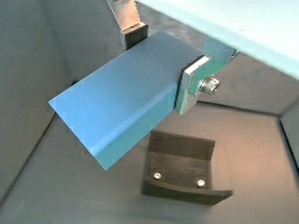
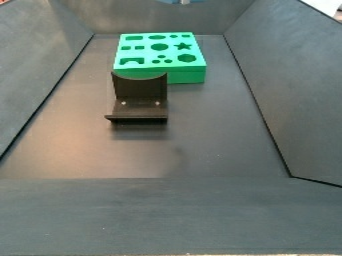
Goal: Pick up the rectangle object. Move up. Place the rectangle object on the fixture. Regrasp the rectangle object. Move to above the board. Insert the rectangle object.
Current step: Place the rectangle object on the fixture.
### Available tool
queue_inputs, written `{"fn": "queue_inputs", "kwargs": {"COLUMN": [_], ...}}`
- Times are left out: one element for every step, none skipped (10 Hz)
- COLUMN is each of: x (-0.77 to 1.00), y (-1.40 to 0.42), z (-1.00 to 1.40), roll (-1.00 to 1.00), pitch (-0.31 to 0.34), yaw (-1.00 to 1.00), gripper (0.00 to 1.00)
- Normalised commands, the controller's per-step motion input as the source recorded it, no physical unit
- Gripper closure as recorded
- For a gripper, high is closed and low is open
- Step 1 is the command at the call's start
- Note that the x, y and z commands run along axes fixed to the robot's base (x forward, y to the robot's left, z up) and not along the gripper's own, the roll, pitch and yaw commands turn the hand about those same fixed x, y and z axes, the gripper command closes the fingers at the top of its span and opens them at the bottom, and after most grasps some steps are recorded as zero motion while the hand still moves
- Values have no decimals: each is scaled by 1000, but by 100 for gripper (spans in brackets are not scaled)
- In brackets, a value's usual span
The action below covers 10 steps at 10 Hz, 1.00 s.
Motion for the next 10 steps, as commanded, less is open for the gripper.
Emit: {"fn": "queue_inputs", "kwargs": {"x": [1000,1000,975,764,703,651,562,447,296,137], "y": [-65,-48,-35,667,660,487,304,144,90,63], "z": [48,36,22,-799,-781,-554,-339,-138,-44,-24], "roll": [-35,-35,-35,-1000,-1000,-1000,-1000,-1000,-1000,-1000], "pitch": [68,88,109,227,229,218,230,260,331,423], "yaw": [1000,1000,1000,876,756,643,590,545,506,404], "gripper": [100,100,100,100,100,100,100,100,100,100]}}
